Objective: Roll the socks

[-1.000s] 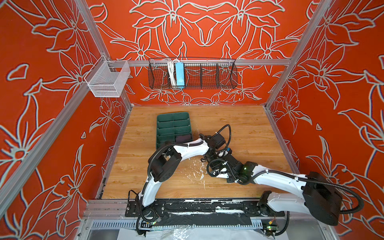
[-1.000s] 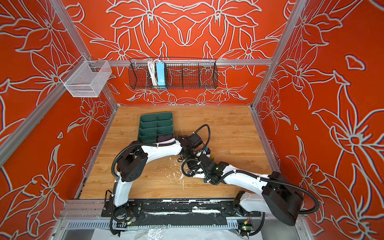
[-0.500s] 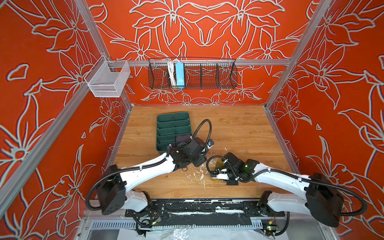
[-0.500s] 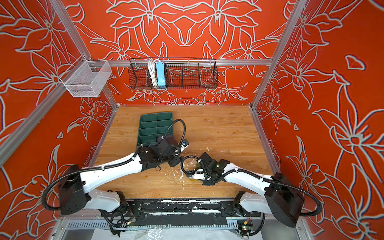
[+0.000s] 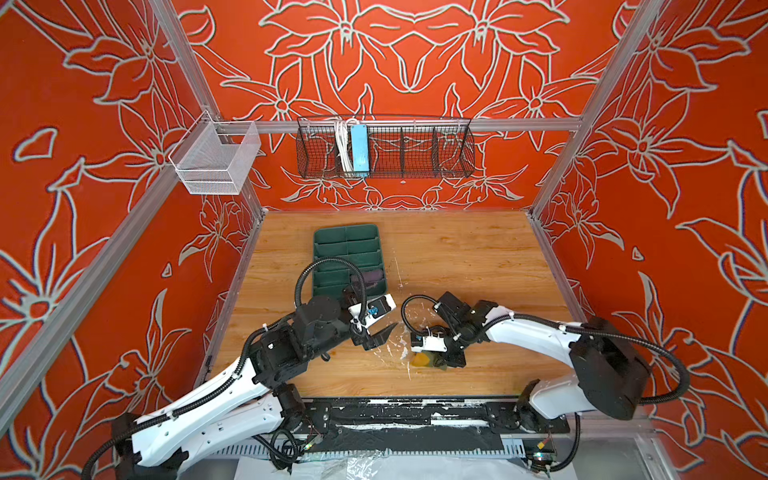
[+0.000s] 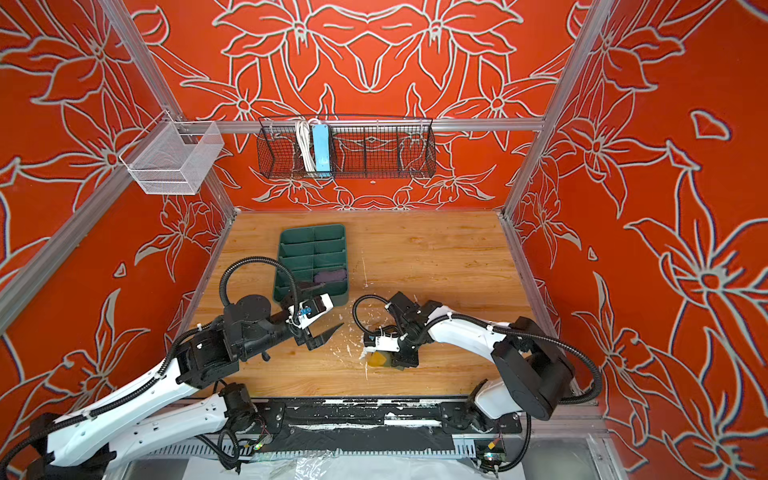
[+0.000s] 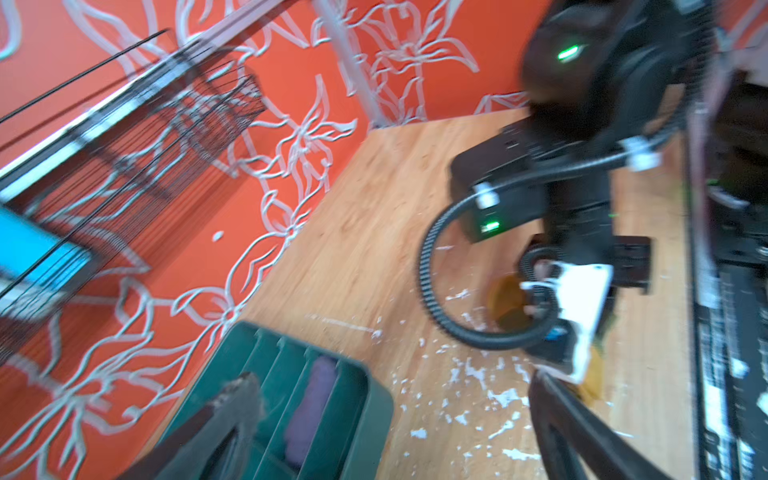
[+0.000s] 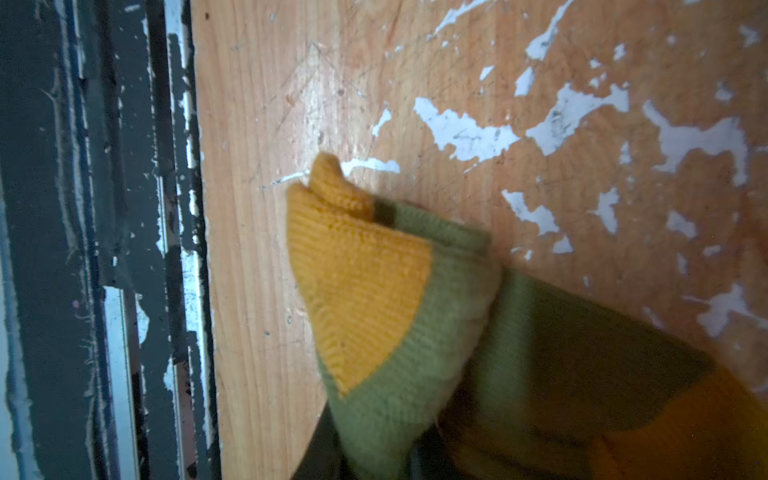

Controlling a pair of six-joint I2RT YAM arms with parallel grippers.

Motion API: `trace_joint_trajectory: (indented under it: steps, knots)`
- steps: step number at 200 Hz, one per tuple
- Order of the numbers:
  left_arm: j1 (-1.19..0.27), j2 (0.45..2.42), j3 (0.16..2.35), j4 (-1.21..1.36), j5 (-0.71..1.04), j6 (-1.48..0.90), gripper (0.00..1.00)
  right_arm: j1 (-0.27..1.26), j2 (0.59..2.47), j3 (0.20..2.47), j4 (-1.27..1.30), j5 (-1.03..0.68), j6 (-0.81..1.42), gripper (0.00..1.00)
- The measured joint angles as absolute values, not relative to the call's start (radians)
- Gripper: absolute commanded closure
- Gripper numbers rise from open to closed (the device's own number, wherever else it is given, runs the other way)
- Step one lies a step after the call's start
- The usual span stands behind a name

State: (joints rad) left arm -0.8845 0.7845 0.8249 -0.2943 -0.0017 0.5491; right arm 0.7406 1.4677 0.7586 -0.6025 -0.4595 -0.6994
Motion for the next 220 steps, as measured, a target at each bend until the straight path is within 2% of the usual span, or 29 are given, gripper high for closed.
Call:
trace_joint_trajectory:
  steps: [28, 53, 109, 142, 185, 220]
  knots:
    - [-0.890, 0.860, 0.841, -0.334, 0.130, 0.674, 0.11, 0.699, 1.508, 0.770, -0.603, -0.525, -0.707, 1.00]
    - [-0.962, 0.930, 0.795, -0.327, 0.135, 0.792, 0.14, 0.669, 1.534, 0.779, -0.612, -0.569, -0.722, 1.00]
    - [-1.219, 1.150, 0.599, -0.087, -0.065, 0.941, 0.23, 0.618, 1.645, 0.873, -0.718, -0.627, -0.735, 1.00]
    - [-1.264, 1.319, 0.583, 0.077, -0.174, 0.958, 0.27, 0.607, 1.687, 0.907, -0.759, -0.645, -0.736, 1.00]
    - [-1.258, 1.531, 0.638, 0.211, -0.306, 0.963, 0.45, 0.604, 1.691, 0.910, -0.765, -0.648, -0.738, 1.00]
    - [-1.238, 1.637, 0.675, 0.261, -0.349, 0.955, 0.64, 0.599, 1.691, 0.910, -0.763, -0.648, -0.737, 1.00]
